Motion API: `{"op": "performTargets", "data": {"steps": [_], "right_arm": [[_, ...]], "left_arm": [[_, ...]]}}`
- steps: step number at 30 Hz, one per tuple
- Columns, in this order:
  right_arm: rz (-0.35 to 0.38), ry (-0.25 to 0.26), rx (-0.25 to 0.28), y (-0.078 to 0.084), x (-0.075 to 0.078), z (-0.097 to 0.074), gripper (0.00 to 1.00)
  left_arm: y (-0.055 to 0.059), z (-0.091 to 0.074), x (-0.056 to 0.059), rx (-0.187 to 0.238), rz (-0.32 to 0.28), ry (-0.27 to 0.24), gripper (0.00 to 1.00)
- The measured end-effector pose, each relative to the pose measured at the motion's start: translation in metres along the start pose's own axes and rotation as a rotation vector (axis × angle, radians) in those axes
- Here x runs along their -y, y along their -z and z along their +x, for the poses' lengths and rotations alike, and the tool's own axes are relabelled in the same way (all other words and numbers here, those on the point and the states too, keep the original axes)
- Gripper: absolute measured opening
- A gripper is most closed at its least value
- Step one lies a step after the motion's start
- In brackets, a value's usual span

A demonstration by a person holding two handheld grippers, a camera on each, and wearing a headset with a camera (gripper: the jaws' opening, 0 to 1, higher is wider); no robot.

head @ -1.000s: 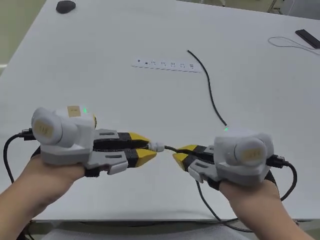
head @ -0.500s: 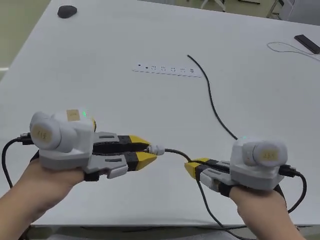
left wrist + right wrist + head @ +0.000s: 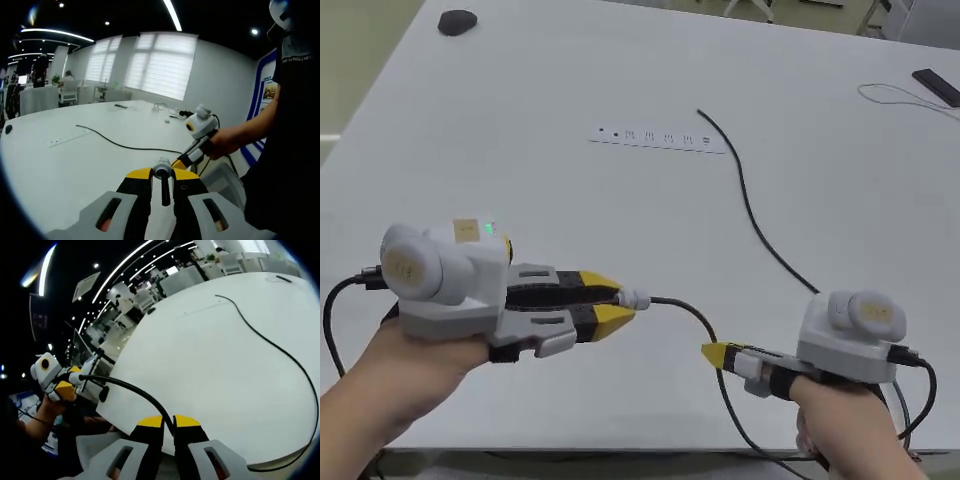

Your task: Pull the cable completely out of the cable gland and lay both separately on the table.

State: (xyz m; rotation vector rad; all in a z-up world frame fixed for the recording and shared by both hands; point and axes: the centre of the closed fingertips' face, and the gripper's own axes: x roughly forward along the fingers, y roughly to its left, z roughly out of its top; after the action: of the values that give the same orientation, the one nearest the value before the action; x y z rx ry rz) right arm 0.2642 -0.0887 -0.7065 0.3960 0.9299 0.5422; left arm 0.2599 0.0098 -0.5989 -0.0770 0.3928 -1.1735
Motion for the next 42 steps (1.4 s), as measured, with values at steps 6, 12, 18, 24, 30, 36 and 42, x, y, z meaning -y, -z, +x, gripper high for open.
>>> {"op": "performTargets", "data": {"steps": [6,12,18,24,30,36,42], "right_arm": [[-0.023,-0.004,-0.003,0.0,-0.002,-0.001,0.02],[-0.077,0.004,0.021,-0.003,-0.001,-0.002,0.03],[-0.146,-0.016,0.016,-0.003,-0.003,-0.002,0.06],[-0.237,-0.076,0.098,-0.027,-0.027,-0.019,0.26],[-0.604,-0.107,0.133,-0.055,-0.073,-0.028,0.35],[-0.967,-0.113,0.035,-0.045,-0.097,-0.014,0.33],[-1.151,-0.103,0.016,-0.042,-0.109,-0.005,0.21]], "left_arm": [[-0.001,-0.001,-0.002,0.0,-0.005,-0.004,0.15],[-0.001,-0.002,-0.004,0.0,-0.008,-0.014,0.15],[-0.002,-0.003,-0.005,0.002,-0.014,-0.021,0.15],[-0.003,-0.003,-0.005,0.004,-0.022,-0.022,0.15],[-0.001,-0.003,-0.006,0.001,-0.035,-0.015,0.15],[-0.001,-0.002,-0.007,-0.001,-0.037,-0.014,0.15],[-0.001,-0.003,-0.007,-0.004,-0.038,-0.011,0.15]]}}
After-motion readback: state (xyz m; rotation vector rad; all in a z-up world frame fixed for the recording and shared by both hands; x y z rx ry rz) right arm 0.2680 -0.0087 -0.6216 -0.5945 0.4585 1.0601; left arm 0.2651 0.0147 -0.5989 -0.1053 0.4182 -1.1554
